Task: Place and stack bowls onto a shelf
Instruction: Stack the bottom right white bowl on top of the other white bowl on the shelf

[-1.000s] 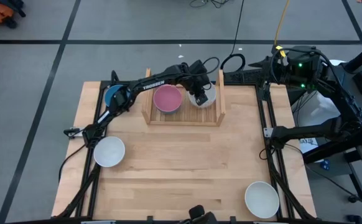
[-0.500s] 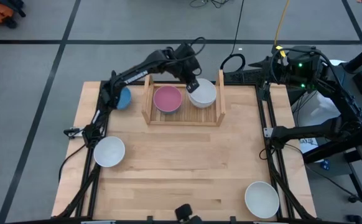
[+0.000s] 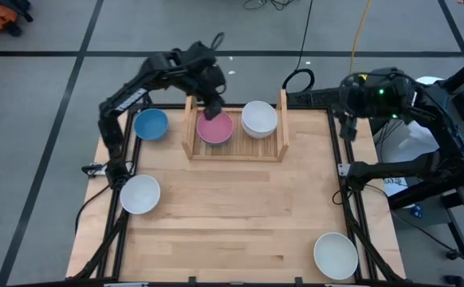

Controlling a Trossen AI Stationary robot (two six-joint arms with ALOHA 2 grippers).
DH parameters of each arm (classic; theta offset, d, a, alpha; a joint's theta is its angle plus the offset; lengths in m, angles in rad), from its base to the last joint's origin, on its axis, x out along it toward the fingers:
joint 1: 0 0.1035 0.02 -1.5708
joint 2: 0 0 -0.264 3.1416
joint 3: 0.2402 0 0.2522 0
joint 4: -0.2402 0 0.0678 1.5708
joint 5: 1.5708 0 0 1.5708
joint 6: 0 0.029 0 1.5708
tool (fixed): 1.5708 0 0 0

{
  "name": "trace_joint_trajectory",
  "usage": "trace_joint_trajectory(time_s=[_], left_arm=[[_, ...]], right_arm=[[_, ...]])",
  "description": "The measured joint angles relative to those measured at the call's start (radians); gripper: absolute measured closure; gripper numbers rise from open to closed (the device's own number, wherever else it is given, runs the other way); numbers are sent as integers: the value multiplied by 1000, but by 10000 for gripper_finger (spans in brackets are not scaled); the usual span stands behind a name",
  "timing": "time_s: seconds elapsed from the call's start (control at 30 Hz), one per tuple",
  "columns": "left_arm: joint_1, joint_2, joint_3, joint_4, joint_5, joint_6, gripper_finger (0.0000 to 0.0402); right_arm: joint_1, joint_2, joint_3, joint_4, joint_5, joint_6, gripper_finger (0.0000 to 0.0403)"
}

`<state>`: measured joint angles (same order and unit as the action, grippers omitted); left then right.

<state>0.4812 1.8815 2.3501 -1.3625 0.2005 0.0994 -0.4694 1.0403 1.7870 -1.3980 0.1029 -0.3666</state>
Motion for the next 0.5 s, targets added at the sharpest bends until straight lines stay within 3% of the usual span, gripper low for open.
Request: trace_joint_trajectory(time_s=[0.13,0.33,0.5], left_arm=[[1,-72,0,-80,-1,-8,393],[-2,-171,0,-140,0,-23,392],[-1,-244,0,-168,0,-24,392]], right_arm=[[0,-5,0,-173,-82,150,238],[1,-15,-23,-168,-403,354,238],[34,-15,-69,-172,-457,477,238]])
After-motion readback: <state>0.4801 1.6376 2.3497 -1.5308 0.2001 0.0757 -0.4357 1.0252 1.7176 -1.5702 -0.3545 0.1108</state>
